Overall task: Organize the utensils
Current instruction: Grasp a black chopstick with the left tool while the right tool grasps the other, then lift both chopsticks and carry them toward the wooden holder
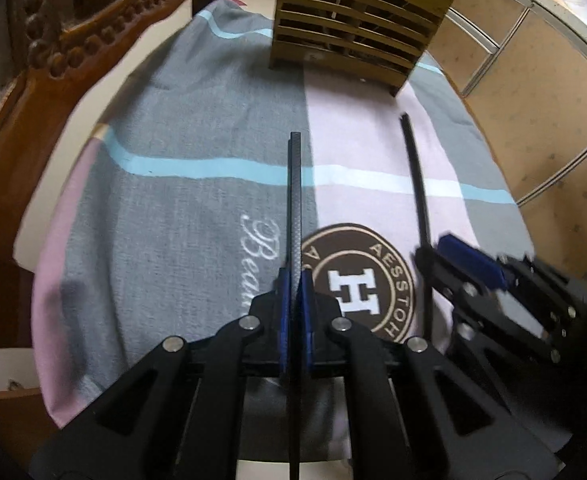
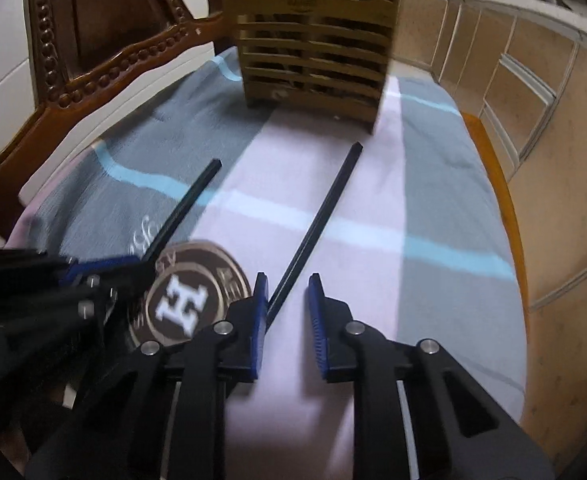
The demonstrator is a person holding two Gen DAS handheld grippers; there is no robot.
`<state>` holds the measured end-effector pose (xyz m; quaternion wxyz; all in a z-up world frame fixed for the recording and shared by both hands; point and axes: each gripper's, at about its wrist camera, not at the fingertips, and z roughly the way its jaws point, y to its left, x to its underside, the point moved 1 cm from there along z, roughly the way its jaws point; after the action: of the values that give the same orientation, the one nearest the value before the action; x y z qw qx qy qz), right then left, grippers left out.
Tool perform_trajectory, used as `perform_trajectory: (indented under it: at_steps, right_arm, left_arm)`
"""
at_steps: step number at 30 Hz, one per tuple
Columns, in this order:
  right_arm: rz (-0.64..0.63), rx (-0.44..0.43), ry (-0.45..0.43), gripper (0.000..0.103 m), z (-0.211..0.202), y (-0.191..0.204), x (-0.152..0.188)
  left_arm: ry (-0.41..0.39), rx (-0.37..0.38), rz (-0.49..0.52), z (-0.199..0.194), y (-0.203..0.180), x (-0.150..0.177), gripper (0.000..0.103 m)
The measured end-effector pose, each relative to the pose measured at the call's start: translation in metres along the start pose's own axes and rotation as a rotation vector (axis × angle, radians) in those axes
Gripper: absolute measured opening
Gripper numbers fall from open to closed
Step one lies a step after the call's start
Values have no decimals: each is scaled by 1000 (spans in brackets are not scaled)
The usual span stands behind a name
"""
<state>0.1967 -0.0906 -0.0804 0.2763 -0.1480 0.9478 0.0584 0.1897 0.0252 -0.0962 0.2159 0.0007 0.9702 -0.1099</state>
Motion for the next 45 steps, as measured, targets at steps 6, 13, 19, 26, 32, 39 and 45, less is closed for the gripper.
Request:
perform_trajectory:
  at_steps: [6,13,19,26,32,39,45]
  right_arm:
    - [12,-51,39,17,-19,-16,25]
    - [2,-115,47,20,-31,-18,41]
    - [99,-111,22,26,-22,-34,12]
    - [183,-40,52,26,19,-54,-33]
    - [208,-33,41,25,35,-61,-55]
    - [256,-134,1,10,24,-74,-63]
    - [240,-235,-190,9,-59,-66,-56]
  left_arm:
    - [-5,23,-31,0,-1,-2,6]
    - [2,25,-10,-1,-4,-6,21]
    - [-13,15,-17,3,-5,-29,48]
    - [1,-38,2,27,-8,-68,39]
    - [1,-59,0,34,-5,-85,7]
    - [-30,-30,-14,22,4,-88,7]
    - [-151,50,8,-47,1,-84,6]
